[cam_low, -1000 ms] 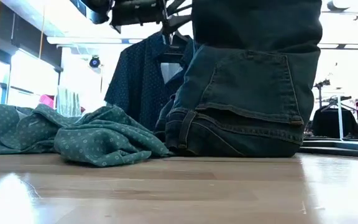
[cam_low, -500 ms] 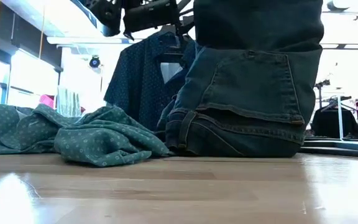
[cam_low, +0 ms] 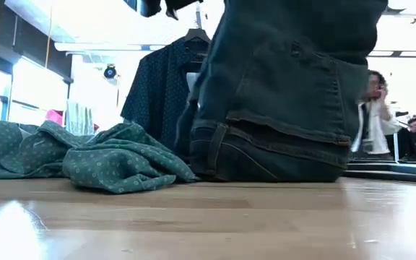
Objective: Hang clothes
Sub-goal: Remove the hanger from the blue pants
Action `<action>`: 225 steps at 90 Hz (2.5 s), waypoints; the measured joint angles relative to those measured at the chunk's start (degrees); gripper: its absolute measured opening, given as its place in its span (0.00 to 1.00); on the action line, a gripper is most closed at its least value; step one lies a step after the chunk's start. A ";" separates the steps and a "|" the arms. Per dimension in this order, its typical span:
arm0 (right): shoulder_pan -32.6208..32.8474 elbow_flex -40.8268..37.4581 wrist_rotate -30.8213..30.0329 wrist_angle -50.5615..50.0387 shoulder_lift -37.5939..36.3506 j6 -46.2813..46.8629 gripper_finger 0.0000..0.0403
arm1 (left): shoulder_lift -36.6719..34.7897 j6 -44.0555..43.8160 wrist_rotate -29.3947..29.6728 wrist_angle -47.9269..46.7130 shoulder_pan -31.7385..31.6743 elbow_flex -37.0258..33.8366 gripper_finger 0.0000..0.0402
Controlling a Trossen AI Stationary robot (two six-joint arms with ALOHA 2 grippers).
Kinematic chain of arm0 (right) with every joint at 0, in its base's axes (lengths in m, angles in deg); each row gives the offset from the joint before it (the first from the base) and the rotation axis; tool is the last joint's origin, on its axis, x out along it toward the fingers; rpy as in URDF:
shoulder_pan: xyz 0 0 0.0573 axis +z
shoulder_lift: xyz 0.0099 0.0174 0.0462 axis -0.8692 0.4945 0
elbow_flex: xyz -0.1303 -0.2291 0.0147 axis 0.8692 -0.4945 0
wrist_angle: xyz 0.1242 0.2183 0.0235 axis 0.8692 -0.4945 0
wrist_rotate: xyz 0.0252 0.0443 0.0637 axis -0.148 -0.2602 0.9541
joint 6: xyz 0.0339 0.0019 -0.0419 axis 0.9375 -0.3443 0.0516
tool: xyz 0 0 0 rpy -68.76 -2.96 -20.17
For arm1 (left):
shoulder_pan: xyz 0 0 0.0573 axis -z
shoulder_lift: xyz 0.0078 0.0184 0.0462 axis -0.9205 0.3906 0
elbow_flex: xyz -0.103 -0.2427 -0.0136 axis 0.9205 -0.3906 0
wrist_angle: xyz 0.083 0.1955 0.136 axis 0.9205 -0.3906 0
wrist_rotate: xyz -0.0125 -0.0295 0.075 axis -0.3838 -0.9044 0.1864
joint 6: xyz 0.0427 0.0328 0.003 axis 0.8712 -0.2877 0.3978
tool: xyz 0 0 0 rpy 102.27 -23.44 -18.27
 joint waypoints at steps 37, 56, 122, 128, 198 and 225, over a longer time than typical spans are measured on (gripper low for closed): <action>-5.65 0.22 7.65 -0.16 0.31 -0.49 0.06 | -1.89 7.54 -4.74 -17.31 0.42 11.99 0.00; -5.56 -0.21 12.29 3.72 0.62 0.01 0.06 | -3.76 10.58 -3.21 -21.73 0.12 12.21 0.00; -4.57 -0.35 13.22 -1.36 1.43 4.07 0.05 | -6.93 27.91 -5.61 -51.71 -1.46 12.69 0.00; -4.54 -0.33 12.74 -1.95 2.03 4.77 0.05 | -6.80 28.07 -5.49 -52.77 -1.42 12.69 0.00; -0.78 -0.53 2.57 1.27 1.78 -0.25 0.05 | -6.48 27.34 9.84 -62.80 -1.97 12.30 0.01; -1.00 -0.31 -5.80 -3.18 3.30 -1.61 0.05 | -6.37 25.23 9.16 -57.87 -1.64 12.15 0.00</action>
